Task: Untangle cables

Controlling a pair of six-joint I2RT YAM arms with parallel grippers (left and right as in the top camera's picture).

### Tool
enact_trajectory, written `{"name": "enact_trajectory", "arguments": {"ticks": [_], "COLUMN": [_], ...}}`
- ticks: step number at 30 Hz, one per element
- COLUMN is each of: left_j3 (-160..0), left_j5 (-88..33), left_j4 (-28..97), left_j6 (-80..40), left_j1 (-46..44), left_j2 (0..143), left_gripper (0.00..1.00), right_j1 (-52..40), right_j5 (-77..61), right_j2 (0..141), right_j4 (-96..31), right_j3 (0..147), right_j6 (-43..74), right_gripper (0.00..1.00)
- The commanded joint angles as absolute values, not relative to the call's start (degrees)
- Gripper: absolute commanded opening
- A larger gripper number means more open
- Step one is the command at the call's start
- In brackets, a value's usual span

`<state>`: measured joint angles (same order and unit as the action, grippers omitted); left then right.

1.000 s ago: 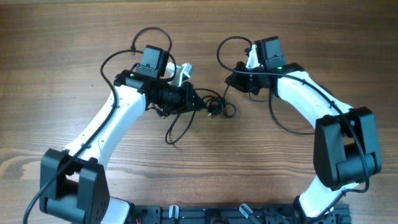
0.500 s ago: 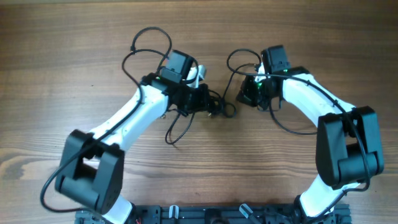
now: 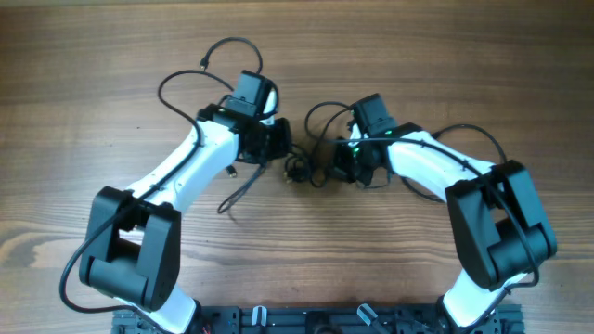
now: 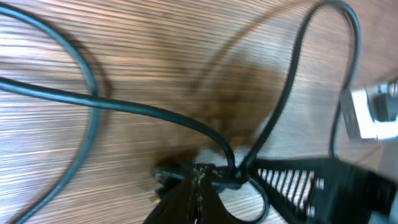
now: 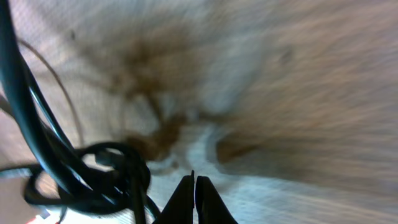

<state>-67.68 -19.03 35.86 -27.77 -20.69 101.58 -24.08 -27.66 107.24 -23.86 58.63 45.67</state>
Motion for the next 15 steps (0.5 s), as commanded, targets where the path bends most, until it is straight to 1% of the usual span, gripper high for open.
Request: {"name": "enact_trajectory", "arguments": {"ticks": [1, 7, 10, 15], "left_j3": [-67.40, -67.40, -67.40, -67.40], "left_j5": [-17.28, -17.58, -19.18, -27.35], "left_j4": [36.80, 38.28, 38.41, 38.63], "left_j6": [-27.94, -27.97, -27.92, -24.95], "left_j1": [-17.06, -13.02, -12.58, -12.58], "left_j2": [102.02, 102.02, 102.02, 101.95], "left_gripper": [0.04, 0.04, 0.04, 0.04], "right_j1": [-25.17, -23.11, -21.28, -18.24], "right_j5": [-25.54, -31.75, -32.05, -32.73], "right_j2": [106.54, 105.23, 103.55, 102.48], "right_j4": [-23.57, -23.90, -24.12, -24.03], "right_j3": [58.39, 59.96, 60.23, 60.23], "right_j6": [46.46, 40.58, 40.45, 39.97], "right_gripper": [0.06, 0.07, 0.09, 0.11]}}
